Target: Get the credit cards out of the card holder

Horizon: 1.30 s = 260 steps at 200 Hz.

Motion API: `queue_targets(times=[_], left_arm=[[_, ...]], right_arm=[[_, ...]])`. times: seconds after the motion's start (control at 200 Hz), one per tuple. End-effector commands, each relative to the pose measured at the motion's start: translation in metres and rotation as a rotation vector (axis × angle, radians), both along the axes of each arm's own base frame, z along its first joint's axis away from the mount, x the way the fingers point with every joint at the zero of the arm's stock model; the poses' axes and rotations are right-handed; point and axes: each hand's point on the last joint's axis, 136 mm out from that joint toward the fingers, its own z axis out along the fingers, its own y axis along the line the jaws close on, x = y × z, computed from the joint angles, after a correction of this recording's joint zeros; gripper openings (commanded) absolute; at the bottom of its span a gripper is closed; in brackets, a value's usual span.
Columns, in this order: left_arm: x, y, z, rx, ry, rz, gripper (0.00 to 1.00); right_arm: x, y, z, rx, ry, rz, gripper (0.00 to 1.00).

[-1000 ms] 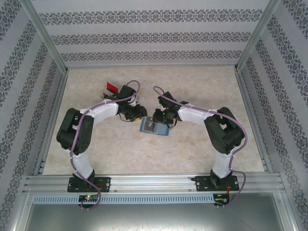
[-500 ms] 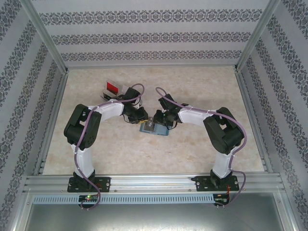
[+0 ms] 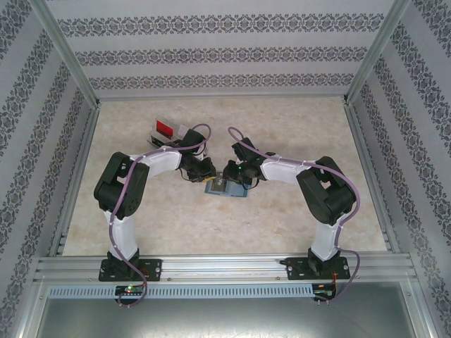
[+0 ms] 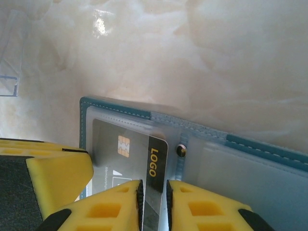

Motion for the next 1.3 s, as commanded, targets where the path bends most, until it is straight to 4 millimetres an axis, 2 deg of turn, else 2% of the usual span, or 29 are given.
queue_targets(times=[0.0, 0.265, 0.57, 0.994, 1.129, 1.294], left_arm=[[-0.011, 0.006, -0.024, 0.047, 0.055, 0.012, 0.17], [-0.015, 0.005, -0.029, 0.035, 0.074, 0.009, 0.16], [-0.017, 0.007, -0.034, 0.047, 0.087, 0.021, 0.16], [-0.016, 0.008, -0.034, 0.055, 0.092, 0.026, 0.15], [-0.013, 0.009, -0.026, 0.059, 0.079, 0.02, 0.16], [-0.008, 0.003, -0.004, 0.025, 0.042, -0.01, 0.21]], right_arm=[[-0.003, 0.002, -0.009, 0.014, 0.037, -0.013, 0.23], [-0.003, 0.004, -0.01, 0.055, 0.052, -0.03, 0.22], [-0.002, -0.004, -0.011, 0.105, 0.062, -0.073, 0.22], [0.0, -0.005, -0.003, 0.147, 0.054, -0.077, 0.14], [0.0, -0.011, 0.001, 0.146, 0.043, -0.086, 0.11], [-0.004, -0.02, 0.003, 0.146, 0.032, -0.084, 0.11]])
